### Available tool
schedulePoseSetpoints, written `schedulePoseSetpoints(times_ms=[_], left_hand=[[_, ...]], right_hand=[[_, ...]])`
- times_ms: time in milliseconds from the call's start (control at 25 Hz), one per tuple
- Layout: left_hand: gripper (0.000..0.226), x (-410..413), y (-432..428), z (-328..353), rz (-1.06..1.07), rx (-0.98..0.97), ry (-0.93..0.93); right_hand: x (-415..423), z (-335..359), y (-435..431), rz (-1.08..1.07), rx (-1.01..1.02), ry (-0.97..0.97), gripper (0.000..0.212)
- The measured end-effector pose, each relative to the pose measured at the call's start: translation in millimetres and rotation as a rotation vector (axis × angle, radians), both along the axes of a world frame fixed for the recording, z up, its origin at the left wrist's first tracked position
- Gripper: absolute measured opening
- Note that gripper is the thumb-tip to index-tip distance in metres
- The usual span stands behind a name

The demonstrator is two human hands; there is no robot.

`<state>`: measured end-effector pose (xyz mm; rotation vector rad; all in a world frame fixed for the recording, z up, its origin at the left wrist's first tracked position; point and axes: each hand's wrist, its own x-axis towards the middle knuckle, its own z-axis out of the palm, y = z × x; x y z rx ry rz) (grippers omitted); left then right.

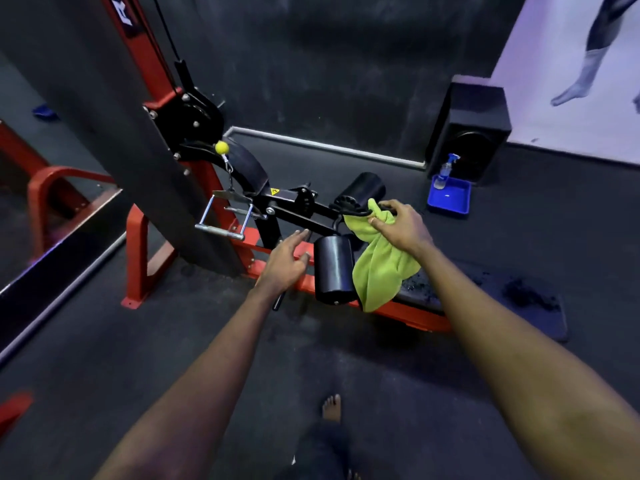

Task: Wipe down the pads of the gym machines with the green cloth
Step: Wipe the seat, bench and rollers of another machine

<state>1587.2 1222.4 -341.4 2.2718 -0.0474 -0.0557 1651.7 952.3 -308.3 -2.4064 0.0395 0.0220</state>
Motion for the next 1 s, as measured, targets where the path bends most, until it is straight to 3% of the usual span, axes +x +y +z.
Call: schedulePoseSetpoints(times_ms=[360, 560, 720, 1000], left_hand=[[0.055, 91, -4, -80, 0.182, -0.097, 0.187], [0.063, 117, -21, -143, 0.319, -0.167, 0.302], [0.056, 123, -56, -161, 0.513, -0.155, 0.376], [0.062, 101, -106, -244, 0.684, -0.184, 0.767]], right_hand=[[124, -75, 17, 0.283, -0.19, 0.126, 0.057], [180, -130, 29, 0.566, -0.29, 0.155, 0.059], [202, -185, 40, 0.838, -0.359, 0.122, 0.067], [184, -268, 31, 1.123, -0.478, 0.131, 0.066]])
